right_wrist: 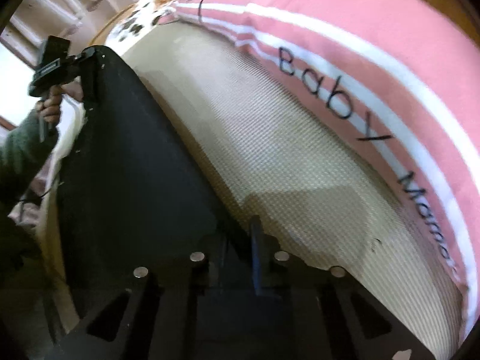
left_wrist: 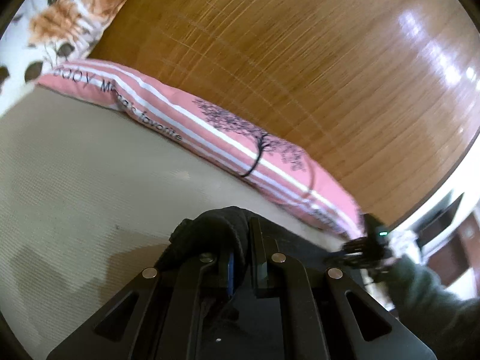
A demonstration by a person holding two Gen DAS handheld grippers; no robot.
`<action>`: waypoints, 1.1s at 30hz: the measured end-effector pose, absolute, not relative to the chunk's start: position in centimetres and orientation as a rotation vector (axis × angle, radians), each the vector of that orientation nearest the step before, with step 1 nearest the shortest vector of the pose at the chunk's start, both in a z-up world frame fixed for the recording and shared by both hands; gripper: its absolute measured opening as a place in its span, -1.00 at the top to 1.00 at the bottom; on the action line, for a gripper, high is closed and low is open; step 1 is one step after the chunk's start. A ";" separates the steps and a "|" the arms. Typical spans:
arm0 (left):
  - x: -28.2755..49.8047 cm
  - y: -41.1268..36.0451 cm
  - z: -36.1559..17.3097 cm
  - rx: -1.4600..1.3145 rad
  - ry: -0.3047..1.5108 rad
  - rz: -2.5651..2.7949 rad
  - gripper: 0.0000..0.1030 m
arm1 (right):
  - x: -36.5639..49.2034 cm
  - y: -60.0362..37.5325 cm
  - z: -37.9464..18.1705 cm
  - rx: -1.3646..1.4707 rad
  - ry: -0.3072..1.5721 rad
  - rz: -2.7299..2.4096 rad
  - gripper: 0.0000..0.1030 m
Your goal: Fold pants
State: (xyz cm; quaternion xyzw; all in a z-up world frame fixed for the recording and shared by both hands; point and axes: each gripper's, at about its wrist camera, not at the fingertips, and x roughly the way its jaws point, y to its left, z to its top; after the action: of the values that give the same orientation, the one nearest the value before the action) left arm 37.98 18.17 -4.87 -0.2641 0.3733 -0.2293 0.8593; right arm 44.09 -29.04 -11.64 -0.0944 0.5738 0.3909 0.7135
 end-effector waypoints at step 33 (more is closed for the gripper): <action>15.1 17.8 -5.8 -0.043 0.910 -0.637 0.83 | 13.9 -26.7 -7.4 -0.231 1.118 0.260 0.86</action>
State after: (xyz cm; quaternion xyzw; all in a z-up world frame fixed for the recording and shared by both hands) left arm 15.06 17.81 -5.77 -0.0206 0.4320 -0.3022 0.8495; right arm 13.95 -26.67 -7.38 -0.1091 0.5275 0.1227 0.8335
